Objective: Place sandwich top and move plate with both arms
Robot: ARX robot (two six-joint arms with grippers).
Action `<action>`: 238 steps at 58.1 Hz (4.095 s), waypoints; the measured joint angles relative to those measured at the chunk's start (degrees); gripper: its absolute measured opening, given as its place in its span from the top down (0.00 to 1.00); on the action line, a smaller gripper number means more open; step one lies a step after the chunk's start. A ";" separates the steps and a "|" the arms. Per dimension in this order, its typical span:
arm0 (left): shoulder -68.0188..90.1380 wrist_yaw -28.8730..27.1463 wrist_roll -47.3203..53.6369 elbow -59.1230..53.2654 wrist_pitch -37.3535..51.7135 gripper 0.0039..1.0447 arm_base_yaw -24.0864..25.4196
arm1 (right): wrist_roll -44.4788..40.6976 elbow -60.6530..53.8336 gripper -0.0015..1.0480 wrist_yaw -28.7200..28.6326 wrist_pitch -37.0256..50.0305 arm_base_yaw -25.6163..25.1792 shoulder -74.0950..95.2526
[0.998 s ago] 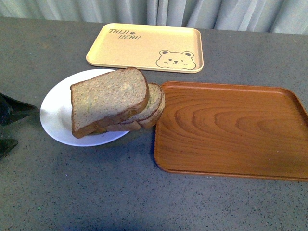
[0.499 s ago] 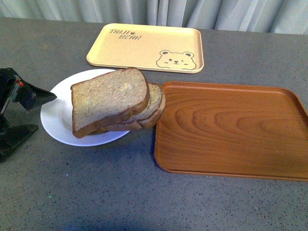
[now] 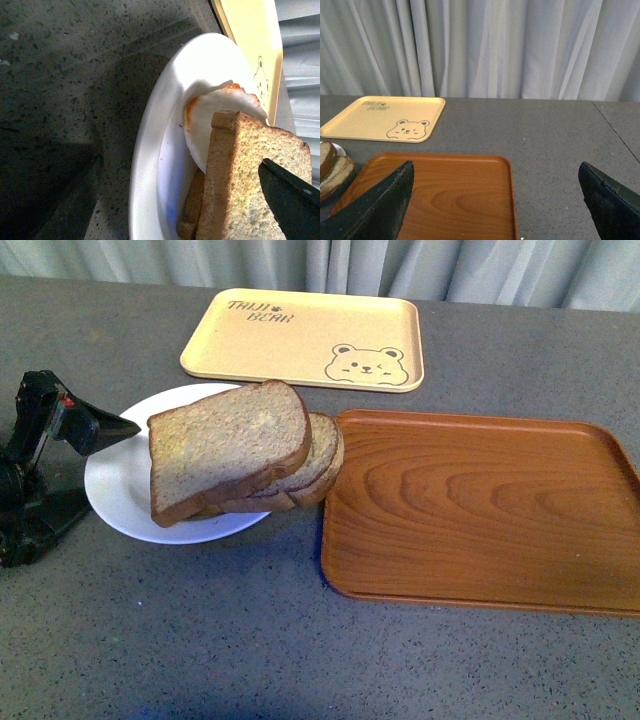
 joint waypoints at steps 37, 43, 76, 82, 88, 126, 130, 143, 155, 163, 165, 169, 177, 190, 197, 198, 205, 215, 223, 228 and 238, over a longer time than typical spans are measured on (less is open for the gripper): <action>3.08 1.14 -4.79 -0.20 4.09 0.64 0.33 | 0.00 0.00 0.09 0.00 0.00 0.00 0.00; 3.17 1.40 -5.07 -0.39 4.52 0.81 0.57 | 0.00 0.00 0.09 0.00 0.00 0.00 0.00; -2.58 2.80 -8.17 -3.91 2.51 0.98 1.20 | 0.00 0.00 0.09 -0.02 0.00 0.00 0.00; -5.68 2.56 -8.66 -3.54 0.26 0.98 0.57 | 0.00 0.00 0.09 0.00 0.00 0.02 0.00; -7.34 2.10 -8.98 -1.09 -2.38 0.98 -1.09 | 0.00 0.00 0.09 0.00 0.00 0.00 0.00; 11.10 -2.32 -9.09 37.13 -19.65 0.98 -12.59 | 0.00 0.00 0.09 0.00 0.00 0.00 0.00; 13.33 -2.60 -9.18 41.00 -21.18 0.98 -12.70 | 0.00 0.00 0.09 0.00 0.00 0.00 0.00; 20.02 -3.17 -8.76 53.40 -27.41 0.98 -12.74 | -0.02 0.00 0.09 -0.02 0.00 0.00 0.00; 24.85 -3.26 -8.68 61.72 -31.26 0.98 -12.66 | -0.02 0.00 0.09 0.00 0.00 0.02 0.00; 25.29 -3.23 -8.68 62.75 -32.06 0.95 -12.61 | -0.02 0.00 0.09 -0.02 0.00 0.00 0.00; 25.29 -3.28 -8.68 62.75 -32.06 0.90 -12.59 | -0.02 0.00 0.09 -0.02 0.00 0.00 0.00; 25.29 -3.30 -8.70 62.75 -32.04 0.80 -12.48 | -0.02 0.00 0.09 0.00 0.00 0.02 0.00; 24.94 -3.28 -8.63 60.78 -30.56 0.59 -11.74 | -0.02 0.00 0.09 -0.02 0.00 0.00 0.00; 20.65 -2.93 -8.66 53.31 -26.05 0.27 -8.41 | -0.02 0.00 0.09 -0.02 0.00 0.00 0.00; 16.39 -1.70 -8.70 46.07 -20.63 0.09 -5.68 | -0.02 0.00 0.09 0.00 0.00 0.02 0.00; 15.43 -1.42 -8.63 44.50 -19.34 0.07 -5.20 | -0.02 0.00 0.09 0.00 0.00 0.00 0.00; 7.65 0.52 -8.44 32.98 -10.78 0.08 -2.97 | -0.02 0.00 0.09 -0.02 0.00 0.00 0.00; -1.88 -23.06 14.14 12.81 14.78 0.28 -4.37 | 0.00 0.00 0.09 -0.04 0.00 0.02 0.00; -14.82 -30.42 38.60 -4.33 23.50 0.50 -4.35 | -0.02 0.00 0.09 -0.04 0.00 0.00 0.00; -20.06 -30.40 44.52 -9.99 23.61 0.64 -3.80 | -0.02 0.00 0.09 -0.02 0.00 0.02 0.00; -27.74 -27.39 49.07 -17.77 21.90 0.93 -1.55 | -0.02 0.00 0.09 -0.04 0.00 0.02 0.00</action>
